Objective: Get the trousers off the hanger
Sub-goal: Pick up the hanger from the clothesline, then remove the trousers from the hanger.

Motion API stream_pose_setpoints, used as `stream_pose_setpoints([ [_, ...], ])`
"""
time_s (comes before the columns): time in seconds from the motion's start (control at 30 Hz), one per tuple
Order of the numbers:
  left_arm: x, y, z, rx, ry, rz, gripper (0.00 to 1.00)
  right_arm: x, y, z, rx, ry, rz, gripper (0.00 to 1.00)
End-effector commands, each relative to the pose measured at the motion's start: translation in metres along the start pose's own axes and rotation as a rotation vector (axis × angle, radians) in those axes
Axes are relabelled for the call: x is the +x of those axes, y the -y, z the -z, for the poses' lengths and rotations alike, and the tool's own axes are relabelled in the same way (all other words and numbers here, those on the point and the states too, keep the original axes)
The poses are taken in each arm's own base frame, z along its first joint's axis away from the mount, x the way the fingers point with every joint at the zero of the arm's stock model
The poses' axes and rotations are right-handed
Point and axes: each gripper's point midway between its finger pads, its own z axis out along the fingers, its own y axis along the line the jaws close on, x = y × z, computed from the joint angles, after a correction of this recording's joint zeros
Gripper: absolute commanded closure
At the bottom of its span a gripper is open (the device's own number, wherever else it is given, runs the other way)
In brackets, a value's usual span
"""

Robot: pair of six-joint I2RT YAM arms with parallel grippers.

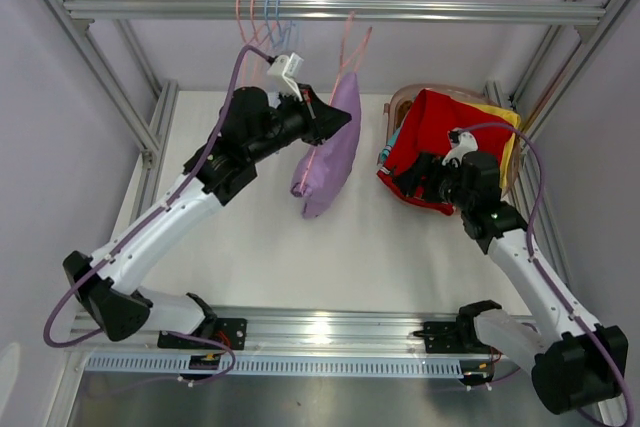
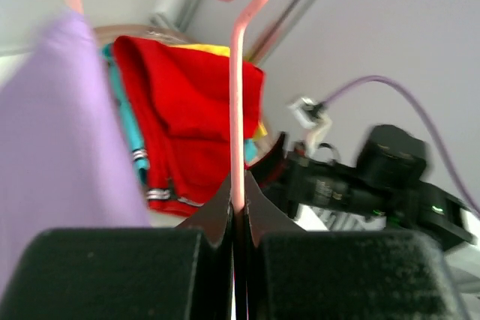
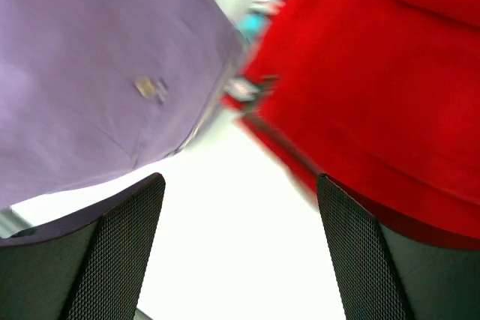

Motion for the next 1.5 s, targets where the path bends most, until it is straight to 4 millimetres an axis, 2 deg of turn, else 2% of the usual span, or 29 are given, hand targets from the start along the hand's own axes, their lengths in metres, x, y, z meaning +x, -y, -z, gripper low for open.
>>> stream_pose_setpoints([
  [0.0,-0.029,-0.004,0.029,-0.076,0.144,-0.079,1.00,-0.013,-0.043,0.014,-0.102,0.063,0.129,0.14],
  [0.07,-0.030,-0.007,0.042,-0.103,0.169,-0.070,1.00,-0.008,-0.063,0.021,-0.164,0.072,0.199,0.14],
  [0.1,-0.012,-0.023,0.042,-0.152,0.140,-0.045,1.00,-0.005,-0.075,0.023,-0.201,0.079,0.230,0.13],
  [0.13,-0.014,-0.030,0.048,-0.193,0.159,-0.036,1.00,0.009,-0.093,0.025,-0.254,0.057,0.268,0.13],
  [0.17,-0.012,-0.035,0.051,-0.221,0.163,-0.027,1.00,0.009,-0.098,0.027,-0.245,0.084,0.302,0.13],
  [0.23,0.006,-0.058,0.054,-0.314,0.126,0.002,0.99,0.017,-0.110,0.029,-0.247,0.093,0.350,0.12],
  [0.27,0.013,-0.066,0.053,-0.349,0.111,0.013,1.00,0.024,-0.125,0.033,-0.259,0.113,0.404,0.12],
  [0.3,0.016,-0.074,0.053,-0.385,0.105,0.016,0.99,0.025,-0.130,0.036,-0.251,0.135,0.426,0.12],
  [0.33,0.022,-0.079,0.053,-0.407,0.081,0.018,0.99,0.039,-0.147,0.042,-0.288,0.130,0.465,0.11],
  [0.37,0.027,-0.083,0.051,-0.423,0.065,0.015,1.00,0.033,-0.148,0.044,-0.241,0.179,0.480,0.11],
  [0.47,0.036,-0.093,0.051,-0.452,0.047,0.001,1.00,0.044,-0.163,0.051,-0.212,0.213,0.574,0.10],
  [0.53,0.042,-0.097,0.051,-0.457,0.034,-0.004,1.00,0.052,-0.168,0.046,-0.178,0.206,0.628,0.09],
  [0.57,0.043,-0.097,0.051,-0.451,0.032,-0.004,0.99,0.052,-0.175,0.047,-0.177,0.210,0.642,0.09],
  [0.6,0.046,-0.097,0.050,-0.450,0.027,0.000,1.00,0.062,-0.186,0.050,-0.198,0.203,0.665,0.09],
  [0.73,0.056,-0.098,0.048,-0.441,-0.005,0.015,1.00,0.075,-0.196,0.035,-0.114,0.224,0.768,0.09],
  [0.8,0.057,-0.098,0.048,-0.441,-0.010,0.017,1.00,0.069,-0.200,0.031,-0.082,0.265,0.757,0.09],
  [0.83,0.058,-0.098,0.048,-0.442,-0.011,0.017,0.99,0.073,-0.200,0.025,-0.070,0.264,0.780,0.09],
  [1.07,0.062,-0.101,0.045,-0.451,-0.028,0.020,0.99,0.083,-0.215,0.009,-0.089,0.253,0.814,0.09],
  [1.47,0.069,-0.101,0.042,-0.440,-0.060,0.028,0.99,0.106,-0.225,0.006,-0.166,0.189,0.786,0.11],
])
